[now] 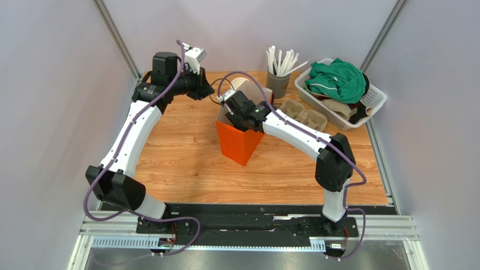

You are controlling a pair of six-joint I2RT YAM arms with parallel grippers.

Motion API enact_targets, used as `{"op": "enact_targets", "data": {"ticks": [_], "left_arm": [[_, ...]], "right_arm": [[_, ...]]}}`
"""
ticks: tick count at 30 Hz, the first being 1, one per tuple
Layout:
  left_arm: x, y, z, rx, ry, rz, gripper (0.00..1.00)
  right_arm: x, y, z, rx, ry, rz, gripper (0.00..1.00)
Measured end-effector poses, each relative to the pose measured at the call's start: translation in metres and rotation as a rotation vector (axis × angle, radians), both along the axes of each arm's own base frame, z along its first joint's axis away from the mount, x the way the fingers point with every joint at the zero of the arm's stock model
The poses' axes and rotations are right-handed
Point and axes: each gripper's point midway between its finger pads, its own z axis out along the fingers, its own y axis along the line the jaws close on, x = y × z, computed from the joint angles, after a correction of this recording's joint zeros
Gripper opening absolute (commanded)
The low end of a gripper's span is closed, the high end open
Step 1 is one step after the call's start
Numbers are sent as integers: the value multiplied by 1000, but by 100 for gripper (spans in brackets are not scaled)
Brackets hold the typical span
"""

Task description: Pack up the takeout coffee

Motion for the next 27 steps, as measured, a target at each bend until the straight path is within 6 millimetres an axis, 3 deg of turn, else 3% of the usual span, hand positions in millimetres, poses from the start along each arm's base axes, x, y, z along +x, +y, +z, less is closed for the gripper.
{"op": "enact_targets", "data": {"ticks": [14, 18, 21, 27], "left_arm": [[0, -1, -2, -2, 7, -7, 14], [0, -2, -2, -3, 8, -10, 16], [0, -2, -3, -3, 11, -11, 18], [0, -5, -8, -6, 26, -29, 23]], "right_arm": [[0, 0, 0, 2, -2, 0, 68], [1, 2, 8, 8, -7, 6, 74], [5, 8, 31, 41, -38, 18, 79], [7, 13, 122, 185, -186, 55, 88]]}}
